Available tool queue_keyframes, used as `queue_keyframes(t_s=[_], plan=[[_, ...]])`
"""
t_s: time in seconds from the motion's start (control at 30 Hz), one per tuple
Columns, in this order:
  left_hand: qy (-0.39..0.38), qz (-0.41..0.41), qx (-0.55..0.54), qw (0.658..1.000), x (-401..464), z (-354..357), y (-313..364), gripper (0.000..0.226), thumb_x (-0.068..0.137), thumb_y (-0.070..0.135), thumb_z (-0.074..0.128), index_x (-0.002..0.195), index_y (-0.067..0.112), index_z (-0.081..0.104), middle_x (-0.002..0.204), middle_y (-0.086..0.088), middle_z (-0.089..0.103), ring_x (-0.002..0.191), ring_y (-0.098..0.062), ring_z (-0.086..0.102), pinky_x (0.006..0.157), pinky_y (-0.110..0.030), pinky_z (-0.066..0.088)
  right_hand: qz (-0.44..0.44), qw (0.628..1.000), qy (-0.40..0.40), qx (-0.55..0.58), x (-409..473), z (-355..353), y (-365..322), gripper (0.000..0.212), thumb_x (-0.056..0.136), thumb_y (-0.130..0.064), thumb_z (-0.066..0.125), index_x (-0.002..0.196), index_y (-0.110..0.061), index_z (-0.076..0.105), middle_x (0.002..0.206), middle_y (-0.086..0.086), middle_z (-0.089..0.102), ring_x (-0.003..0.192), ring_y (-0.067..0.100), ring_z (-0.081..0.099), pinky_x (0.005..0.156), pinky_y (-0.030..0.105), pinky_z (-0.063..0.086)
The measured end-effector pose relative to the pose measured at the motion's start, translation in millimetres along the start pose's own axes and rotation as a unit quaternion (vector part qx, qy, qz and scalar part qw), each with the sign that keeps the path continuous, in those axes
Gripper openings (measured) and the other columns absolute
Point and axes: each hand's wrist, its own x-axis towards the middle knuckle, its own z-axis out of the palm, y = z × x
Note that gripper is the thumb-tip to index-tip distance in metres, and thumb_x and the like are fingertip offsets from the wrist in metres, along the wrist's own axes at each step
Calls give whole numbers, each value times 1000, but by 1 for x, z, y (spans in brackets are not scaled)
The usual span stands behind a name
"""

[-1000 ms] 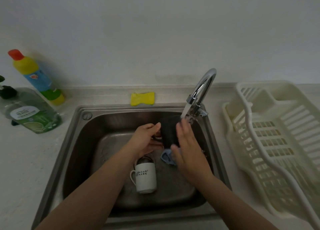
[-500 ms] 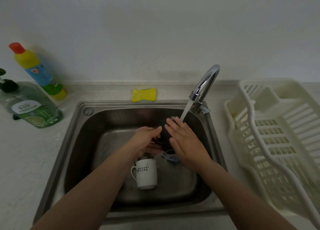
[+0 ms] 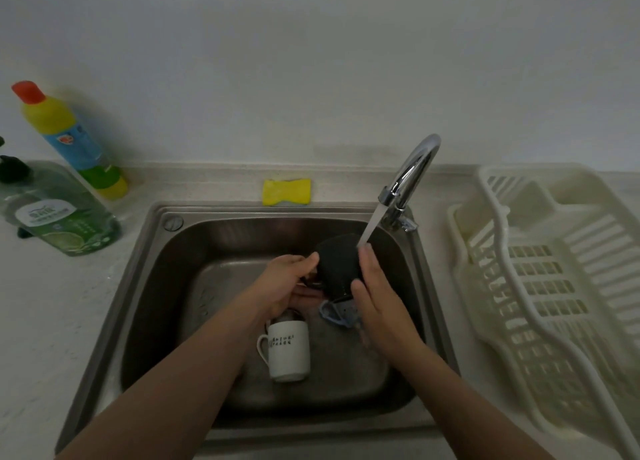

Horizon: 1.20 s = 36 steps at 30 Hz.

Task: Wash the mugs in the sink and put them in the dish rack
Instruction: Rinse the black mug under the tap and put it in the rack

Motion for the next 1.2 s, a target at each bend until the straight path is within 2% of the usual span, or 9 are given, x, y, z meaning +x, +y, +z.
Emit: queue_keyframes(t_s=[0.1,0.23,0.4,0.53,0.67,0.83,0.97,1.1,1.2], plan=[[-2,4,7,1000,-3,-1,2,31,98,33,54,112,6,62,97,-14,66,73,-26,71,60,-34,60,66,994,32,77,13,-1,-12,58,103,-40,33,154,-35,5,161,-10,11,141,2,15,113,23,16],[-15,-2,20,1000,-3,-11,3,36,99,35,52,120,6,59,100,-15,66,76,-27,71,69,-37,60,-28,998,-9,-51,-18,10,-16,60,102,-44,27,154,-31,-1,160,-19,-12,143,-6,-7,114,18,6],[-10,6,26,1000,-9,3,10,26,98,31,55,103,7,63,91,-17,67,69,-28,70,61,-34,61,-53,987,6,-149,15,0,-18,59,103,-39,27,155,-25,3,161,-11,-10,145,1,-18,122,34,2],[-12,5,74,997,-5,3,15,34,97,31,59,110,0,62,98,-22,64,78,-32,68,63,-34,60,-186,926,-15,-328,-9,5,1,52,101,-41,20,148,-21,31,159,-5,19,149,16,4,118,45,18],[-24,8,92,995,-3,14,22,34,97,29,59,112,-1,62,98,-19,68,75,-29,71,67,-35,60,-142,952,17,-269,18,-7,-5,55,99,-37,19,149,-17,32,159,-4,22,149,13,1,121,43,12],[-38,-7,124,992,0,13,18,33,97,31,59,112,2,63,101,-22,69,85,-33,72,67,-35,61,-201,931,-46,-301,-11,-8,15,49,100,-37,25,143,-22,43,155,-9,30,148,7,7,120,33,4],[-19,-6,94,995,0,17,18,24,97,30,59,101,7,64,93,-16,67,69,-28,71,60,-33,59,-128,970,1,-206,13,-21,7,57,98,-42,19,150,-21,27,157,-17,9,147,1,-8,122,35,2],[-42,-15,80,996,-3,6,18,34,100,31,53,117,3,60,98,-16,66,84,-32,69,74,-37,59,-179,960,-33,-214,-25,-5,11,53,100,-40,25,150,-25,19,159,-15,5,147,3,-10,121,31,-3],[-51,-19,82,995,-7,5,14,36,100,32,52,118,1,58,101,-18,65,90,-36,68,78,-42,58,-51,998,14,-36,2,-8,1,58,102,-40,31,152,-28,6,160,-16,-3,146,-1,-7,122,34,6]])
